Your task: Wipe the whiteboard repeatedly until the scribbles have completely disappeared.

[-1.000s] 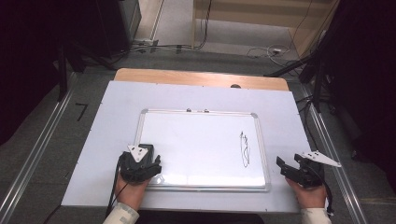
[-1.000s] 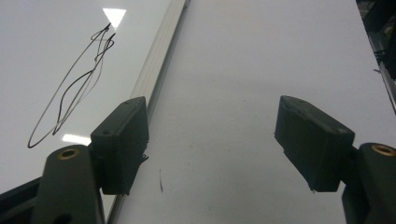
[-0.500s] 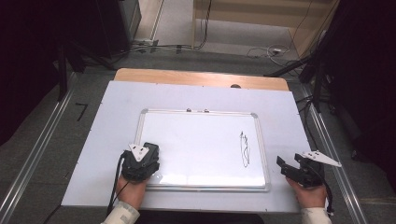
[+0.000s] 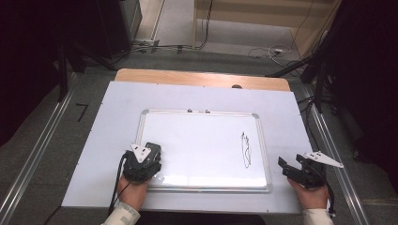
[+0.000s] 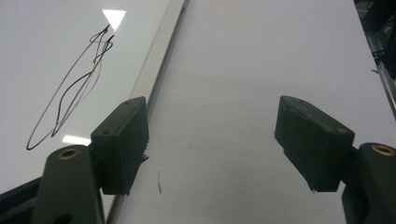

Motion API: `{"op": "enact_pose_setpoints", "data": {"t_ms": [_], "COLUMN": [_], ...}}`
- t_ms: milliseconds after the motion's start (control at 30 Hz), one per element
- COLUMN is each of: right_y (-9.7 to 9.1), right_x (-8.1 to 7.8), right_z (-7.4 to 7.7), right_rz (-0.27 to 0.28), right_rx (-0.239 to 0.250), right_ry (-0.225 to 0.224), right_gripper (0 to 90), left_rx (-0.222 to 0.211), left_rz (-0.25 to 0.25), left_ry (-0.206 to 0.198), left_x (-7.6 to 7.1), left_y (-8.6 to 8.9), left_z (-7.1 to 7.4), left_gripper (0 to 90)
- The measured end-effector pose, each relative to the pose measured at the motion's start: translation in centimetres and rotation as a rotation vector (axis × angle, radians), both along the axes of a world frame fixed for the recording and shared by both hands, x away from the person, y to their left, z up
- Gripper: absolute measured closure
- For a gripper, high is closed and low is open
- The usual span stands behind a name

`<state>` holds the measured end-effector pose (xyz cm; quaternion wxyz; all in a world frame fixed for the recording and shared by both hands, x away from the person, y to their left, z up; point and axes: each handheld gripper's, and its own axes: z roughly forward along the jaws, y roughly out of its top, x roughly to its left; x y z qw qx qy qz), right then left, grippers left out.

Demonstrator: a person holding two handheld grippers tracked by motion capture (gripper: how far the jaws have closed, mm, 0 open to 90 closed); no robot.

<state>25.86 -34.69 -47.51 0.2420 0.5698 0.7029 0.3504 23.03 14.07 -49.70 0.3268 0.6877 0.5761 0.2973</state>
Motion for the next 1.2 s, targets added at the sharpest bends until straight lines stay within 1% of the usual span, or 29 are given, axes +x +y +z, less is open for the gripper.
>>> {"op": "enact_pose_setpoints", "data": {"t_ms": [133, 200, 333, 367, 533, 700, 800, 967, 1200], "right_y": [0.0, 0.0, 0.0, 0.0, 0.0, 0.0, 0.0, 0.0, 0.0], "right_x": [0.0, 0.0, 0.0, 0.0, 0.0, 0.0, 0.0, 0.0, -0.1], "right_z": [0.0, 0.0, 0.0, 0.0, 0.1, 0.1, 0.1, 0.1, 0.2], "right_rz": [-0.001, -0.002, -0.002, -0.002, -0.005, -0.005, -0.003, -0.002, 0.003], "right_rx": [0.0, 0.001, -0.001, -0.001, 0.003, 0.004, 0.002, 0.003, 0.004], "right_ry": [-0.001, -0.001, 0.0, 0.0, 0.001, 0.001, -0.001, -0.001, -0.002], "right_gripper": [24.7, 24.7, 24.7, 24.7, 24.7, 24.8, 24.8, 24.8, 24.8], "left_rx": [-0.003, -0.01, -0.04, -0.04, -0.061, -0.07, -0.087, -0.096, -0.104], "left_rz": [-0.008, -0.013, -0.025, -0.025, -0.056, -0.08, -0.087, -0.114, -0.141], "left_ry": [-0.021, -0.019, -0.026, -0.026, -0.028, -0.019, -0.022, -0.025, -0.017], "left_x": [-0.1, -0.1, -0.2, -0.2, -0.2, -0.1, 0.0, 0.2, 0.8], "left_y": [-0.2, -0.2, -0.1, -0.1, -0.4, -0.7, -0.8, -1.5, -2.7], "left_z": [0.4, 0.5, 0.9, 0.9, 1.5, 1.7, 2.0, 2.4, 2.4], "left_gripper": [40.8, 40.8, 40.8, 40.8, 40.8, 40.7, 40.7, 40.7, 40.7]}}
